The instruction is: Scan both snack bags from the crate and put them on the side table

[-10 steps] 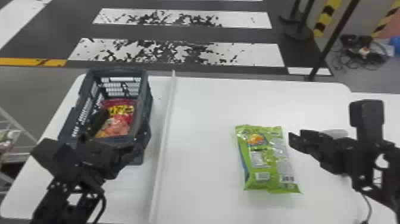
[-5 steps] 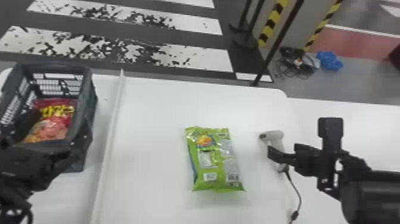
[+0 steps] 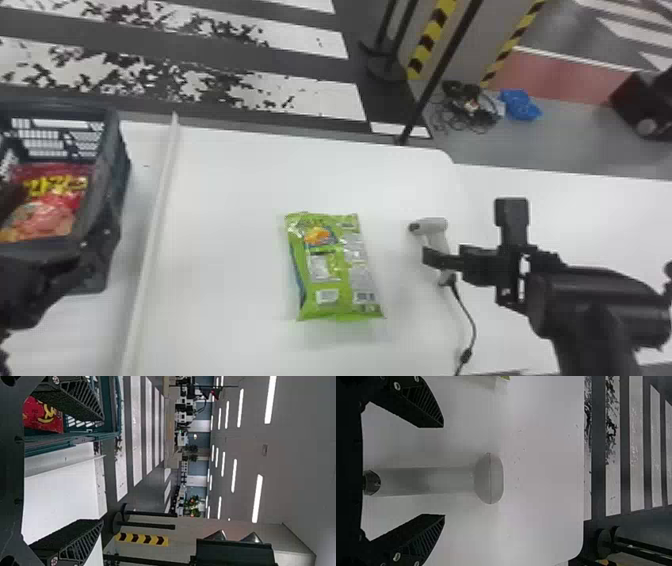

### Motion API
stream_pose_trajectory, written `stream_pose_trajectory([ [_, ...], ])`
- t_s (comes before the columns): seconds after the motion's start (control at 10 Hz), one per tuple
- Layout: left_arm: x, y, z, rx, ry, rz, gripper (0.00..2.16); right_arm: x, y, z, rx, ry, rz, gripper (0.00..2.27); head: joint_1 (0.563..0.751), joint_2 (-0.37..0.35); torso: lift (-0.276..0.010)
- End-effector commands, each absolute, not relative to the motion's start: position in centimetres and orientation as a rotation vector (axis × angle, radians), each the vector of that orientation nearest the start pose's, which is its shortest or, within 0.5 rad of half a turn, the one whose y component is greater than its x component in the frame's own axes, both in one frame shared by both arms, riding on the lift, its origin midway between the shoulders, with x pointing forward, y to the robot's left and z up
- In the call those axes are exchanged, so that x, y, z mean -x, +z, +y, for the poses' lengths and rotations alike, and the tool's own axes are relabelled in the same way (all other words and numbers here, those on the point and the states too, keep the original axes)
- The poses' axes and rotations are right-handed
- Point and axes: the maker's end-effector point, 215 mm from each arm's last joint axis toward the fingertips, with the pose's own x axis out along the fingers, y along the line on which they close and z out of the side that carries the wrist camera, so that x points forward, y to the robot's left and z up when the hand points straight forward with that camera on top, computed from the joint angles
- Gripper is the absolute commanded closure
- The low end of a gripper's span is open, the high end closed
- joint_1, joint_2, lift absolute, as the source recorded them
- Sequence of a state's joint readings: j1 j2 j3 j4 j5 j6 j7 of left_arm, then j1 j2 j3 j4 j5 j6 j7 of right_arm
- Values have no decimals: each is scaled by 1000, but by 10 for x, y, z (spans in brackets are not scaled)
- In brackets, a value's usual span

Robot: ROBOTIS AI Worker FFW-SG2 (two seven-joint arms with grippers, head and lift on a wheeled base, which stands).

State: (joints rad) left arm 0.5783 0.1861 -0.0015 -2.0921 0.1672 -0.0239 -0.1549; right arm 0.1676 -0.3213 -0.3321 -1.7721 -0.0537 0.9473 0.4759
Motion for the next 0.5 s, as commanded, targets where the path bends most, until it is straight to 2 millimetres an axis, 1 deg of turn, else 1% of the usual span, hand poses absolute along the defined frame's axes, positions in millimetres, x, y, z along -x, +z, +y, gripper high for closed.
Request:
stream_pose_trajectory([
  [0.0, -419, -339, 205, 14, -247, 42, 80, -439, -522, -439, -32, 60, 886, 427, 695, -295, -87],
  [0.1, -418, -341, 205, 14, -247, 46, 80, -443, -525, -440, -39, 68, 893, 799, 695, -296, -87],
  [0.2, -418, -340, 206, 13, -245, 46, 80, -444, -527, -439, -40, 67, 899, 1831, 695, -297, -87],
  [0.3, -418, -340, 205, 14, -247, 43, 80, -445, -527, -440, -37, 63, 900, 2199, 695, -298, -87],
  [0.4, -418, -340, 205, 15, -246, 43, 80, -444, -528, -443, -33, 58, 905, 2250, 695, -299, -87],
])
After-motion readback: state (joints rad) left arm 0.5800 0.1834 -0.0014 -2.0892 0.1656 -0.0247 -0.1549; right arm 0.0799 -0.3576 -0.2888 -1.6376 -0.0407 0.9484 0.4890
